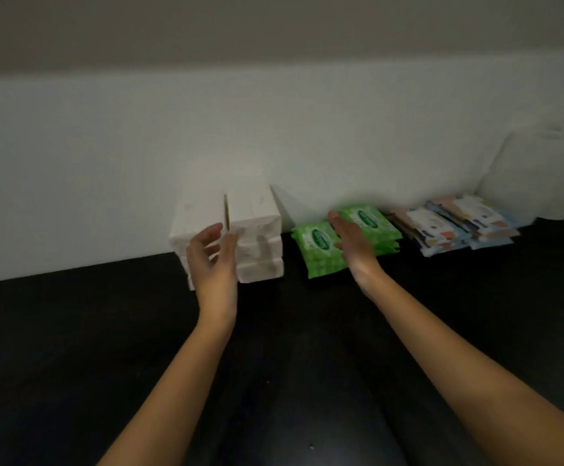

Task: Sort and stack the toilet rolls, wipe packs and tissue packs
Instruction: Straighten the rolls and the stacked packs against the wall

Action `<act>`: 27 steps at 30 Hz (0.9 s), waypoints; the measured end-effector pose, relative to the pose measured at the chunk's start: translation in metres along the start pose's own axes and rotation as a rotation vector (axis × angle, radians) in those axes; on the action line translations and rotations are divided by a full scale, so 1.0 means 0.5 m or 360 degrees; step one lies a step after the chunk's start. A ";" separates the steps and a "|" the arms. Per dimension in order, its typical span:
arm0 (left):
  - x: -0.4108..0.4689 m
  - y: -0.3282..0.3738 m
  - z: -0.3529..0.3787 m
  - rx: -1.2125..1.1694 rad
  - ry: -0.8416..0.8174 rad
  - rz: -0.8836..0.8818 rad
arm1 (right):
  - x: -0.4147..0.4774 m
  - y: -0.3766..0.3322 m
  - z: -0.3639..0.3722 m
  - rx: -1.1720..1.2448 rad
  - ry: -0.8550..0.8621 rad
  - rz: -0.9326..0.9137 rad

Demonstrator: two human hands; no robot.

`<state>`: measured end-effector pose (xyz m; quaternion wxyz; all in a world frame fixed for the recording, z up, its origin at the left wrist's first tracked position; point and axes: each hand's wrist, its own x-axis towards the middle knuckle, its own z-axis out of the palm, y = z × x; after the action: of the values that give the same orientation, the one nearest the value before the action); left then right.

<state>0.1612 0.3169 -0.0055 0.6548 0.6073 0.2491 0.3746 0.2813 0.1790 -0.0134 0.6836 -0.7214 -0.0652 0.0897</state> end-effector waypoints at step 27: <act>-0.329 -0.083 0.768 0.0153 -0.0630 -0.0511 | 0.154 0.070 -0.851 -0.0274 0.0151 0.0172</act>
<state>0.3712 -0.0464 -0.0146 0.7123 0.6519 0.2267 0.1275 0.4485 -0.2211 -0.0303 0.6156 -0.7833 -0.0012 0.0860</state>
